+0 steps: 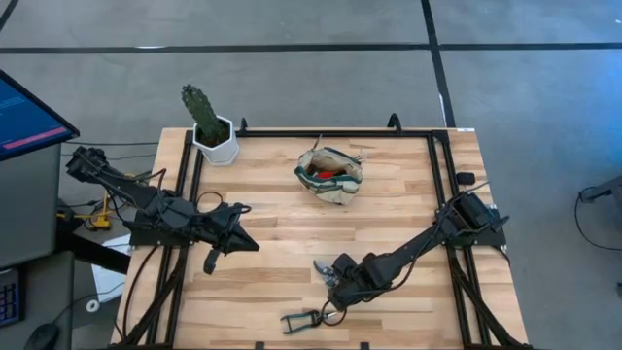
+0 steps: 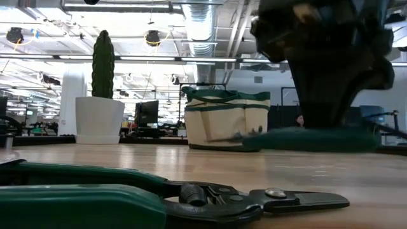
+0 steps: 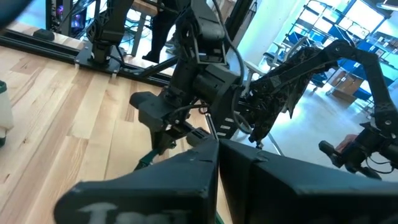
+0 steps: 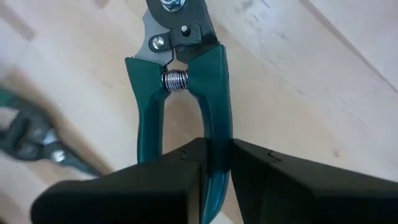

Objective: Pick & Place Garden tools in Gardening bag
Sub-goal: Put the shear scissor into the side pocket of the gardening bag

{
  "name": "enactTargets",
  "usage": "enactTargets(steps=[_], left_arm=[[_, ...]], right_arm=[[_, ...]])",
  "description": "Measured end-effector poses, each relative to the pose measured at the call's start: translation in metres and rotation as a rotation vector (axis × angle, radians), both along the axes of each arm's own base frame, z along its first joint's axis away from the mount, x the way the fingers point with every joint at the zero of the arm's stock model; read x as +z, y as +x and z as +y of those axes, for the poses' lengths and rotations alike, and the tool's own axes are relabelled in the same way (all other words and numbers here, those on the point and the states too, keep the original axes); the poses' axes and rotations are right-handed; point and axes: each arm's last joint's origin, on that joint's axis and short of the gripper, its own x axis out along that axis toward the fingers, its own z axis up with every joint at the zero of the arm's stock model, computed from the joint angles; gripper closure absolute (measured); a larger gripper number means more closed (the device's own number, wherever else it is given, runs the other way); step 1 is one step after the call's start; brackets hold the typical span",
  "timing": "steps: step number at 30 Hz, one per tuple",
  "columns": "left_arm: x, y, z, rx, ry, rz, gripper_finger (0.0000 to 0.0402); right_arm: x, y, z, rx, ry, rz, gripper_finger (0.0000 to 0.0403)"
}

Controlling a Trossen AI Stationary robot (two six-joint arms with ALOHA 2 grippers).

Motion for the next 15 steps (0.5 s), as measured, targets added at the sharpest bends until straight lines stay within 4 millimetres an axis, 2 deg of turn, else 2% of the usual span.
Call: enactTargets(steps=[9,15], left_arm=[[0.001,0.000,0.000,0.003,-0.004,-0.007,0.0400],[0.004,0.003,0.004,0.049,-0.018,-0.039,0.0400]], right_arm=[[0.027,0.005,0.000,0.036,-0.092,0.001,0.0364],[0.049,0.011,-0.007,0.072,-0.142,0.014,0.0364]])
